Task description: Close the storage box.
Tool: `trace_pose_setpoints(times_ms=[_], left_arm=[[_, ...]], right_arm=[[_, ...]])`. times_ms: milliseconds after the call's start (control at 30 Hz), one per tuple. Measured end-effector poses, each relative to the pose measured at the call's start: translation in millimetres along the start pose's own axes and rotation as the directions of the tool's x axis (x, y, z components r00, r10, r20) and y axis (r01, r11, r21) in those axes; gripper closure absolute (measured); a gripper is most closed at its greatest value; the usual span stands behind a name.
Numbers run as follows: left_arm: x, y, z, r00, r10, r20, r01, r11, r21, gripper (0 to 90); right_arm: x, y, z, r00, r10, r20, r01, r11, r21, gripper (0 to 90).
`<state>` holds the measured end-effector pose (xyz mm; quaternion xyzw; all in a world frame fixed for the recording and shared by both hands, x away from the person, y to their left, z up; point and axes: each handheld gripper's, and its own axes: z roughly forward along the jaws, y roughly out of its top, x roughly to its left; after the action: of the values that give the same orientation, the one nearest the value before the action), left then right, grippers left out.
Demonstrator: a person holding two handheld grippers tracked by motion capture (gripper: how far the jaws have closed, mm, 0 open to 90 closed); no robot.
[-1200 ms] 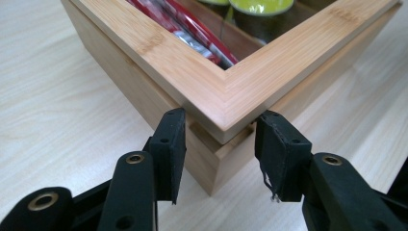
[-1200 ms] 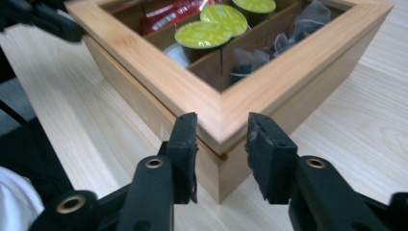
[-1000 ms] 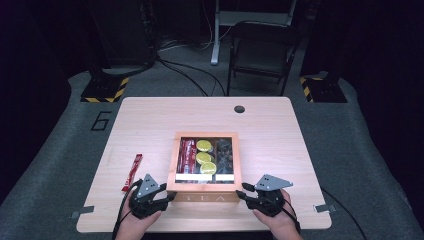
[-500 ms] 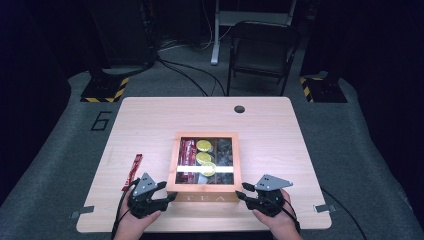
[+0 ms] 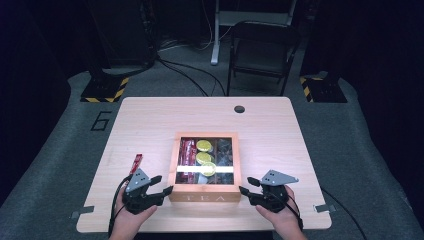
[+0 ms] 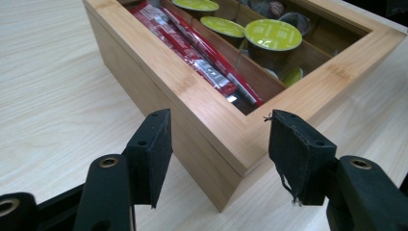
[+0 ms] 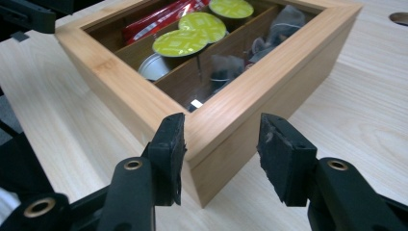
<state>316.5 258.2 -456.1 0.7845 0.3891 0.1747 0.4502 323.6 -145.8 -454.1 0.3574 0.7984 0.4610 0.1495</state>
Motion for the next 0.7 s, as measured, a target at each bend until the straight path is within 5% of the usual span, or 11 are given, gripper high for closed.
trace_pose_setpoints(times_ms=[500,700], left_arm=[[33.4,19.3,-16.8,0.9954,-0.055,-0.079,0.052,0.9980,-0.035,38.7],[47.1,14.8,-16.9,0.9899,-0.064,-0.127,0.059,0.9975,-0.039,38.7]], right_arm=[[-17.8,3.8,-9.8,0.9971,0.045,0.061,-0.044,0.999,-0.022,47.6],[-25.4,4.3,-11.8,0.9946,0.055,0.088,-0.052,0.998,-0.028,47.4]])
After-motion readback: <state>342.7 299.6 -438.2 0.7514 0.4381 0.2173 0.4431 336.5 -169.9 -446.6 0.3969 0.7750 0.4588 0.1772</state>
